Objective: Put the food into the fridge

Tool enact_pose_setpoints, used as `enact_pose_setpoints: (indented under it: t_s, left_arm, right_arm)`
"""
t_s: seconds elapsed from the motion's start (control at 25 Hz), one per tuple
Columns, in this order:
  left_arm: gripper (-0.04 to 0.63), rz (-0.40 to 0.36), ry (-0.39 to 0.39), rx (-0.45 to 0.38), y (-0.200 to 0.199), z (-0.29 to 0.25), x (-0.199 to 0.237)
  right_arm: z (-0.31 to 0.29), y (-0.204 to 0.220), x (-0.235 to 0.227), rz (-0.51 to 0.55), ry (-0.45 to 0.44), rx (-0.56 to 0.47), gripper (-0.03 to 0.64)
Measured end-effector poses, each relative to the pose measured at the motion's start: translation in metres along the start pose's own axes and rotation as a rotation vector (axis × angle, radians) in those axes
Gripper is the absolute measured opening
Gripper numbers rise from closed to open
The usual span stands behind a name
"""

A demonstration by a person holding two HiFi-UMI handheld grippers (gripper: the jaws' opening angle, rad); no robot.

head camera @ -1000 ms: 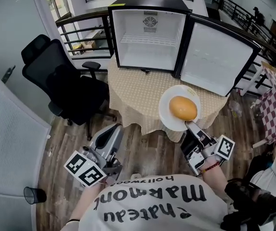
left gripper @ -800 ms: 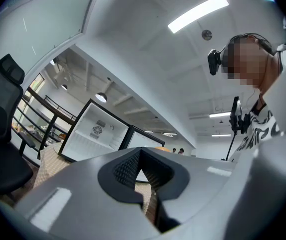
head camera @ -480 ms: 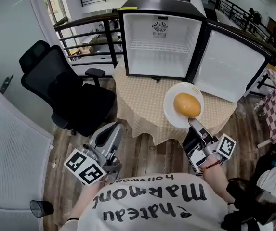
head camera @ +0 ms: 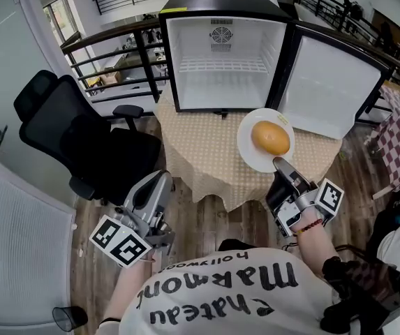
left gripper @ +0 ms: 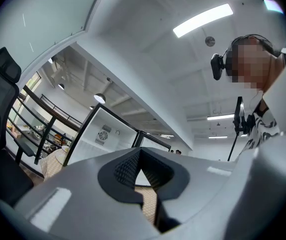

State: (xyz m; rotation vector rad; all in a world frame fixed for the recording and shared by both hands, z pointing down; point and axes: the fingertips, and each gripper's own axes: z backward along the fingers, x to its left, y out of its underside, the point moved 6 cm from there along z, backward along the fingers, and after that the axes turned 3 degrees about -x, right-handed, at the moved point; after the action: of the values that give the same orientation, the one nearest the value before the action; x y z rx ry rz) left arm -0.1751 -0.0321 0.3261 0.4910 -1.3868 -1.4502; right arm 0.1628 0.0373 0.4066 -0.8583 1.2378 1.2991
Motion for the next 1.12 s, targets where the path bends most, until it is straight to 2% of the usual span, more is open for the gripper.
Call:
enact_pose_setpoints:
  t_s: [0.2,0.4,1.12]
  left_arm:
    - [0.005,-0.004,0.037,0.007,-0.003,-0.021,0.005]
    - [0.005,-0.022,0.066,0.043,0.0,-0.048,0.024]
    - [0.005,0.026,0.213,0.159,0.003,-0.208,0.153]
  right_arm:
    - [-0.004,-0.015,-0.008,0.007,0.063,-0.051,0.023]
    - [-0.025,-0.028,-0.02,0.0,0.081,-0.073,0.023]
    - [-0.18,-0.103,-0.07,-0.026,0.11,-0.184,0.023]
